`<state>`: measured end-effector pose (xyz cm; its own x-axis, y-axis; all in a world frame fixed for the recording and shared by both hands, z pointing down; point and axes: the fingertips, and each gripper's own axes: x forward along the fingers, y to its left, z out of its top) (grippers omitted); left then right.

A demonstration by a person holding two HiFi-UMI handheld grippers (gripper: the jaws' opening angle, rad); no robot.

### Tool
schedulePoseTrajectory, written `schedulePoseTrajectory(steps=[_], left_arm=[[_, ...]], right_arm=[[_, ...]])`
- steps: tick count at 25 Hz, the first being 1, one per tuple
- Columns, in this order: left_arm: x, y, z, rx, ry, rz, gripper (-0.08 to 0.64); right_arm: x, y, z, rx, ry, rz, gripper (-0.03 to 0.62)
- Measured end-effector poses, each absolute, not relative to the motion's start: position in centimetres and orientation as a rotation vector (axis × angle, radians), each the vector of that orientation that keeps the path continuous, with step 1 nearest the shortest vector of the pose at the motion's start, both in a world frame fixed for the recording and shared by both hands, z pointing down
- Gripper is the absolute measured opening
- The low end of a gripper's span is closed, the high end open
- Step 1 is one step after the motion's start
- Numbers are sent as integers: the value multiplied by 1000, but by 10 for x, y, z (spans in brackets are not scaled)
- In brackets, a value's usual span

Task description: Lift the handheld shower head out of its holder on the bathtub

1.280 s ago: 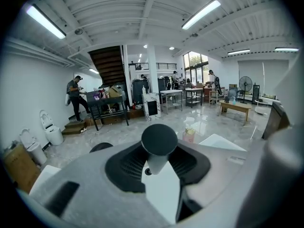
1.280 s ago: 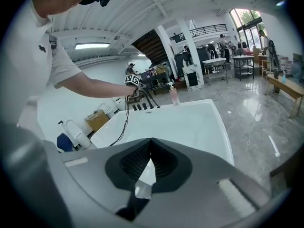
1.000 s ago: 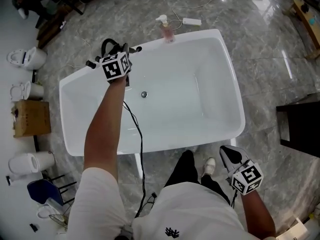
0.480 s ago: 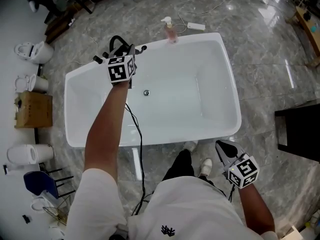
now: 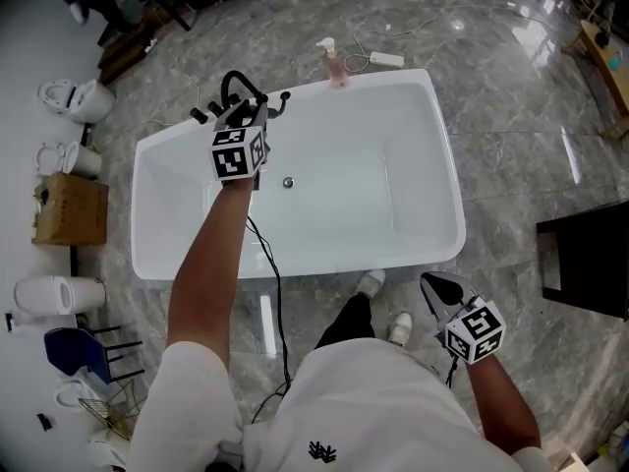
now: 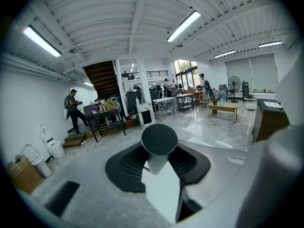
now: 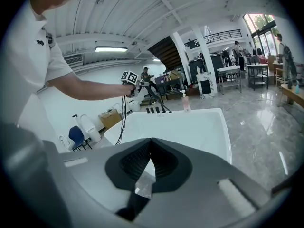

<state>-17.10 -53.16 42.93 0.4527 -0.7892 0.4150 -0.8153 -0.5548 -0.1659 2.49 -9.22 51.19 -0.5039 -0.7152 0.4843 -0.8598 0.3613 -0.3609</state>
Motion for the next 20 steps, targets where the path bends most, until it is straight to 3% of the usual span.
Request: schedulePoseTrajectory(steps=[20], left_arm=[[-190,-417,373,2631,-1499,583,138]], right_arm=[[33,-43,501,1312,-2438,792,14]])
